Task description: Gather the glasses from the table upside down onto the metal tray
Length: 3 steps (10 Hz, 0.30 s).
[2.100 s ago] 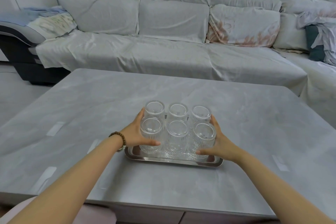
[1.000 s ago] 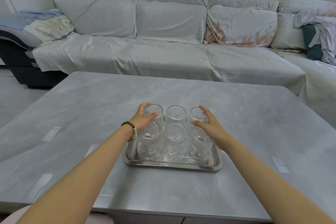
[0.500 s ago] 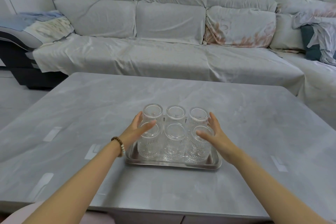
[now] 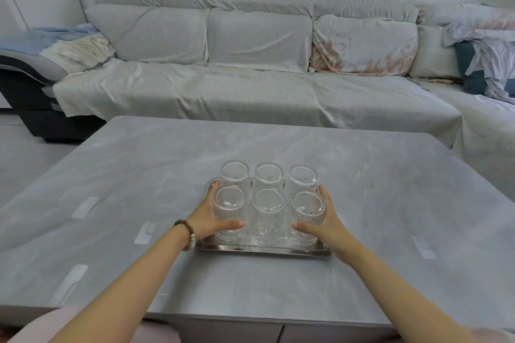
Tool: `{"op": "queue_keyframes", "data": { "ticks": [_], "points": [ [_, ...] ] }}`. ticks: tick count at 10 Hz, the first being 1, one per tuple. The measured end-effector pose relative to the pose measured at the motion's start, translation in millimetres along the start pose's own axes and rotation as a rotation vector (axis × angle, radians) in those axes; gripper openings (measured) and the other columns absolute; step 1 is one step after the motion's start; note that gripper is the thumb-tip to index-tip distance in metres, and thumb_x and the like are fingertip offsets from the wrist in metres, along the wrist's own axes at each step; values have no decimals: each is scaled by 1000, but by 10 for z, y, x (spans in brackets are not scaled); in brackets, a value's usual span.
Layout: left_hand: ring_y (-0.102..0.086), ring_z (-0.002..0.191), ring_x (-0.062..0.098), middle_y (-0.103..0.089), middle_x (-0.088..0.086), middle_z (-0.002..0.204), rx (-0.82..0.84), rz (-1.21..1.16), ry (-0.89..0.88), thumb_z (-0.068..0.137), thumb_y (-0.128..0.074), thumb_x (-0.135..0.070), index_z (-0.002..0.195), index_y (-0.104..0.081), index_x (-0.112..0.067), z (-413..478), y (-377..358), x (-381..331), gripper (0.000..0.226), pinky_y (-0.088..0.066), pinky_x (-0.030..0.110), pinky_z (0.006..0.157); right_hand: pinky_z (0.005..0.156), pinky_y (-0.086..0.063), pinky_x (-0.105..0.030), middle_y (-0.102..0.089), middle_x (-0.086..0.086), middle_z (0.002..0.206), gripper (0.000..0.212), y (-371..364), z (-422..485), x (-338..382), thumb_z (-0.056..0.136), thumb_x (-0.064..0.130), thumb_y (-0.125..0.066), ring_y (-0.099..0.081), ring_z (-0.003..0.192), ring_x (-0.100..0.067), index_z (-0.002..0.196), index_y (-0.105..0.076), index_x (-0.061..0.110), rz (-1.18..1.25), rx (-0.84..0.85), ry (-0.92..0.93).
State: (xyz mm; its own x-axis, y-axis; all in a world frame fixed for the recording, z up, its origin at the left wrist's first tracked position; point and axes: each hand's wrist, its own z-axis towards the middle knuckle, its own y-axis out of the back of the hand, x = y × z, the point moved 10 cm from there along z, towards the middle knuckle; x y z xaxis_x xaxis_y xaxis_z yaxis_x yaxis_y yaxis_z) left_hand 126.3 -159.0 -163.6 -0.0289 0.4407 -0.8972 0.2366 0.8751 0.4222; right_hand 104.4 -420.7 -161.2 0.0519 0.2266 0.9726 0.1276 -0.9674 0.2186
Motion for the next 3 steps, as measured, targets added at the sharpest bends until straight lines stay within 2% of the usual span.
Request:
{"op": "queue_keyframes", "data": {
  "ticks": [1,2,3],
  "points": [
    [-22,140,12,-13,-10,156,-14,-1,27,44,-86,-53,148,-1,-29,-48,25,-20,136,-24,33,114,103,-24,-14,-15,13,157,118,31,-100,129,66,24,-85,-21,132,6,149,-1,34,-50,-14,-11],
    [-19,142,13,-12,-6,158,-55,-88,28,39,-79,-67,148,2,-28,-97,148,-186,141,-24,33,113,107,-18,-21,-6,11,161,114,206,-235,673,69,40,-79,-12,142,-1,151,0,31,-127,-113,104],
    [-19,142,14,-9,-6,159,-120,-30,-45,41,-60,-85,148,-1,-30,-177,319,-470,133,-24,33,109,109,-20,-20,-20,19,156,105,492,-505,1629,61,69,-70,-20,141,3,146,-15,44,-211,-292,398]
  ]
}}
